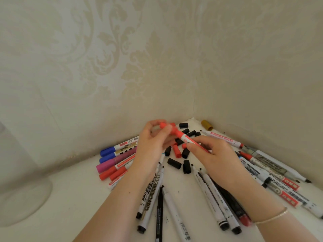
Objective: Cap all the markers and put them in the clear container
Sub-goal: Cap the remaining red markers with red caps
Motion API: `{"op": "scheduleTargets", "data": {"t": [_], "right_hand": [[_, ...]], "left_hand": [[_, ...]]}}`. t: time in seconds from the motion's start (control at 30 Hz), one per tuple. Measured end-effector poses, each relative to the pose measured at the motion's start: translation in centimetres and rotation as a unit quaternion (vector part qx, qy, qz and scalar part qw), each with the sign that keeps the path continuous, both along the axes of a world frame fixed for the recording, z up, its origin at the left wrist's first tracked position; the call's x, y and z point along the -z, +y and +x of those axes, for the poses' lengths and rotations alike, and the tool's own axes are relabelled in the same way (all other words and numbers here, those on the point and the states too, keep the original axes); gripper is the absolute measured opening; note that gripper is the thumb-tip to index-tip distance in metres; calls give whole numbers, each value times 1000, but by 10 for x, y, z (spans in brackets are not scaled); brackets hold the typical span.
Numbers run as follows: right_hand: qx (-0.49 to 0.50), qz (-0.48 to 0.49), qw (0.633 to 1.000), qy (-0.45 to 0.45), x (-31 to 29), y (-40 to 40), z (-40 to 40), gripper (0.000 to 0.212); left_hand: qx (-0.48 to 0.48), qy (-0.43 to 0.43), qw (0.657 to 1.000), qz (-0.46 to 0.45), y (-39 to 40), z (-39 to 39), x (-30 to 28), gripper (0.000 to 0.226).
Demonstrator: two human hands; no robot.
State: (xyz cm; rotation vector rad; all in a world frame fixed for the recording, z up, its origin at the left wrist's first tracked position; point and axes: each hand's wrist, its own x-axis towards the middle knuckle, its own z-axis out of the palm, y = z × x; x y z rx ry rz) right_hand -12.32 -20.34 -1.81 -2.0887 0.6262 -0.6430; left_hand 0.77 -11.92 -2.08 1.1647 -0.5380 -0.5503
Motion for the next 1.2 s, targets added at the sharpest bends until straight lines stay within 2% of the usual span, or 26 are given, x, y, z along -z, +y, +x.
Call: {"op": "scheduleTargets", "data": {"t": [0.07, 0.1, 0.2, 0.27, 0.37, 0.43, 0.5, 0.57, 0.73, 0.77, 0.8, 0.83, 0.87, 0.93, 0.97, 1.0, 1.03, 1.1, 1.2], "right_hand": [[28, 16, 999, -5, -2, -5, -4, 16], [39, 23, 999, -6, -2, -8, -7, 15], [70, 35, 997, -11, -1, -13, -9, 16], [84, 33, 996, -12, 1, -15, -8, 16], [96, 28, 995, -16, 2, -16, -8, 16], [100, 24, 995, -20, 3, -17, -9, 16], [97, 17, 995, -21, 3, -16, -9, 15], [94, 11, 995, -21, 2, -15, -9, 15], [97, 5, 995, -10, 2, -14, -9, 17], [98, 4, 995, -10, 2, -14, -9, 17], [97, 3, 995, -11, 2, -14, -10, 16], [95, 3, 995, -12, 2, -14, -11, 15], [94, 5, 996, -13, 1, -14, -12, 15], [92, 11, 996, -16, 1, -14, -13, 14], [92, 13, 996, -18, 1, -14, -13, 15], [91, 13, 996, -19, 1, -13, -13, 15], [90, 11, 996, -19, 1, -13, -13, 15], [87, 5, 996, -15, 1, -11, -12, 15], [85, 2, 996, -4, 2, -10, -12, 18]], "left_hand": [[-61, 42, 997, -6, -1, 14, -1, 13], [-81, 36, 996, 20, -1, 22, 1, 12], [-63, -70, 978, 186, -1, 30, 12, 9], [-40, -215, 927, 304, -6, 23, 17, 9], [-14, -444, 790, 422, -17, 10, 19, 19], [-30, -537, 698, 473, -26, 6, 18, 23], [-37, -567, 639, 519, -37, 6, 19, 32], [-29, -561, 611, 558, -46, 7, 19, 31], [5, -545, 584, 602, -56, 5, 14, 20], [8, -539, 591, 600, -58, 5, 13, 18], [4, -525, 615, 588, -57, 6, 13, 16], [-2, -495, 660, 565, -57, 8, 11, 15], [-7, -446, 722, 530, -56, 12, 9, 20], [2, -281, 865, 415, -53, 19, 3, 28], [17, -177, 918, 354, -50, 21, -2, 25], [33, -75, 950, 301, -47, 23, -5, 20], [49, 9, 965, 256, -44, 24, -8, 14], [78, 102, 973, 193, -41, 25, -10, 10], [101, 123, 972, 174, -40, 23, -11, 14]]}}
